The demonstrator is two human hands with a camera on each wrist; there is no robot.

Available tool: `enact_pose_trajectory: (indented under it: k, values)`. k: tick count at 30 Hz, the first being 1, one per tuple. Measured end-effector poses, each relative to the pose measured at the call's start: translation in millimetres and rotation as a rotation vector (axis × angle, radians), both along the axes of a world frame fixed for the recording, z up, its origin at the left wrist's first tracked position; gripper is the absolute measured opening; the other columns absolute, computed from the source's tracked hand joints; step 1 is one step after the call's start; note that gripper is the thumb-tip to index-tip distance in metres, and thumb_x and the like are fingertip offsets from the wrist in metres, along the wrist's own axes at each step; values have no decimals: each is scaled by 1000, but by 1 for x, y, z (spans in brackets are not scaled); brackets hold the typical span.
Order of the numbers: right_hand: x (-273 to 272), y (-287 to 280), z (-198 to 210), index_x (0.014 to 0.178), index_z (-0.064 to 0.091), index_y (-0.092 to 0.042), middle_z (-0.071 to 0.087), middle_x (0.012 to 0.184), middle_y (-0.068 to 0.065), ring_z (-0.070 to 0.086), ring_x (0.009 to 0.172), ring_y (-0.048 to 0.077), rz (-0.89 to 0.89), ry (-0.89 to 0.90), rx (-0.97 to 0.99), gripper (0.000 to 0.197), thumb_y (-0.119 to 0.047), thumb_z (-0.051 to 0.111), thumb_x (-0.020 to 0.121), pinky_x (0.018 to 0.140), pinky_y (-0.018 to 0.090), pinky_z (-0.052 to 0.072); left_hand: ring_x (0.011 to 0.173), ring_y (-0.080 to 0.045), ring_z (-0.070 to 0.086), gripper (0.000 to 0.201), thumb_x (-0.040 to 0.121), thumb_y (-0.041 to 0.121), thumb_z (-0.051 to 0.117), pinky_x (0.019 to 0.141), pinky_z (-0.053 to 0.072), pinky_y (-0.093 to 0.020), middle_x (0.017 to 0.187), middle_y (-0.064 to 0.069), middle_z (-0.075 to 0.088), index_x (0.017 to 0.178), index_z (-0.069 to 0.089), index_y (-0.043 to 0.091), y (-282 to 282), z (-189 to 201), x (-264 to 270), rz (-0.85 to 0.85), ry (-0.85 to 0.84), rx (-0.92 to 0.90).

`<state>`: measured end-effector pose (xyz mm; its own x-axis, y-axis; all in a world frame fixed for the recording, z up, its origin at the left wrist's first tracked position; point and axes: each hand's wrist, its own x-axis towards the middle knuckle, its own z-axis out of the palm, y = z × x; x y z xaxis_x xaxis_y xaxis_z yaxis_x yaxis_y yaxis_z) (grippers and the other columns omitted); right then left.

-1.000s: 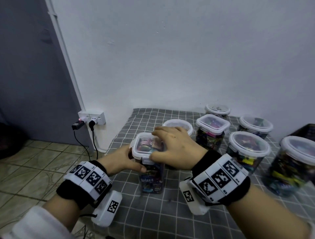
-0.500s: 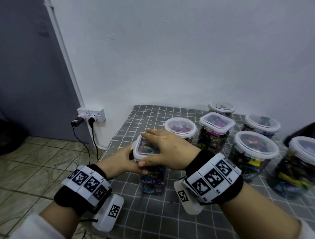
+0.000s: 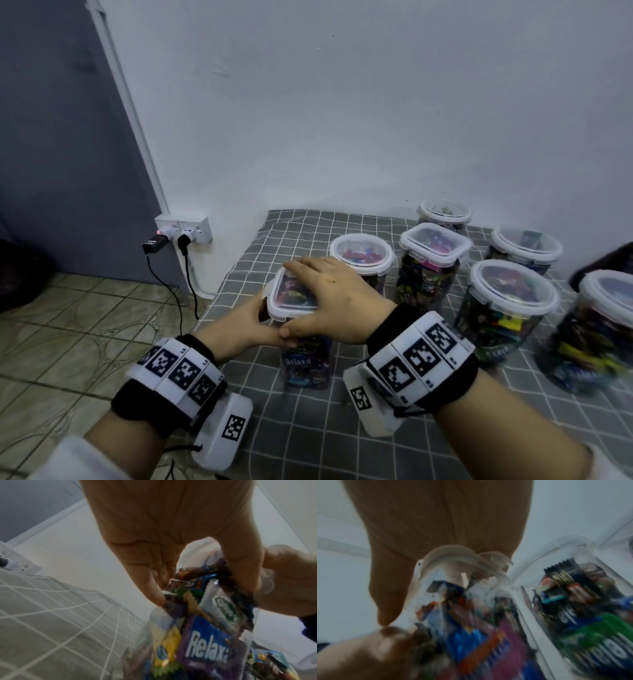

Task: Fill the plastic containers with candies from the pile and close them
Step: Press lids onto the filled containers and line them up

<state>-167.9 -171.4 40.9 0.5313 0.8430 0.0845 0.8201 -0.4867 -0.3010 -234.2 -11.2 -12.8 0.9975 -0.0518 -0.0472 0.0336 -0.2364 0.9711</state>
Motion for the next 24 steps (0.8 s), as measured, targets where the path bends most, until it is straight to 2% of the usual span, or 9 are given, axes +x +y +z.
enact_pose_trajectory:
  k: [4, 7, 9, 11, 14, 16, 19, 21, 24]
  values:
    - [-6, -5, -14, 147, 25, -19, 30, 149, 1, 27, 136, 15, -62, 71, 227, 108, -75, 53, 59, 115, 34, 21, 104, -1, 61, 81, 45, 33, 80, 80, 49, -15, 111, 18, 67, 120, 49, 28, 0, -3, -6, -11, 4, -47]
    - [-6, -7, -10, 146, 26, -17, 33, 147, 0, 29, 133, 14, -72, 101, 185, 116, -83, 47, 53, 113, 33, 23, 105, -7, 63, 99, 36, 45, 87, 78, 51, -17, 113, 9, 68, 124, 48, 22, -2, -1, -10, -24, 29, -206]
    - [-4, -6, -7, 144, 29, -15, 39, 142, 0, 34, 129, 15, -73, 72, 137, 121, -85, 34, 46, 111, 32, 26, 106, -12, 64, 98, 39, 39, 83, 78, 52, -20, 115, 1, 68, 127, 46, 17, -3, 1, -10, -39, 40, -247]
    - [-3, -3, -5, 143, 31, -14, 42, 139, 1, 36, 127, 16, -71, 63, 114, 117, -85, 46, 51, 110, 33, 28, 103, -12, 65, 98, 38, 39, 80, 77, 53, -22, 112, 1, 69, 127, 47, 15, -3, 1, -10, -7, 43, -274]
    - [-3, -4, -4, 141, 35, -14, 44, 136, 1, 37, 124, 17, -72, 50, 108, 97, -68, 66, 66, 109, 33, 28, 102, -8, 64, 109, 27, 62, 81, 83, 54, -24, 112, 3, 69, 123, 53, 18, -3, -3, -10, 111, 76, -335]
    - [-3, -3, -4, 139, 37, -14, 45, 133, 1, 39, 121, 17, -76, 44, 121, 94, -66, 68, 67, 107, 33, 30, 109, -6, 61, 87, 49, 68, 73, 86, 51, -26, 114, 7, 68, 122, 55, 23, -5, -2, -9, 138, 100, -302]
    - [-2, -2, -7, 139, 38, -14, 46, 131, 1, 39, 120, 17, -89, 51, 146, 94, -66, 68, 66, 106, 33, 30, 113, -6, 58, 49, 83, 57, 41, 88, 49, -24, 114, 12, 68, 120, 55, 29, -6, -3, -6, 171, 140, -224]
    - [-2, -1, -9, 139, 38, -14, 46, 131, 1, 39, 120, 17, -93, 48, 160, 95, -67, 67, 66, 106, 33, 31, 111, -3, 59, 52, 81, 61, 37, 85, 51, -20, 114, 15, 67, 120, 55, 31, -4, -6, -5, 164, 135, -196]
    - [-1, -1, -10, 139, 38, -15, 46, 131, 1, 39, 119, 17, -93, 45, 167, 95, -68, 66, 66, 106, 34, 31, 111, -3, 60, 73, 65, 80, 53, 84, 52, -19, 117, 14, 66, 121, 55, 32, -3, -8, -6, 134, 113, -206]
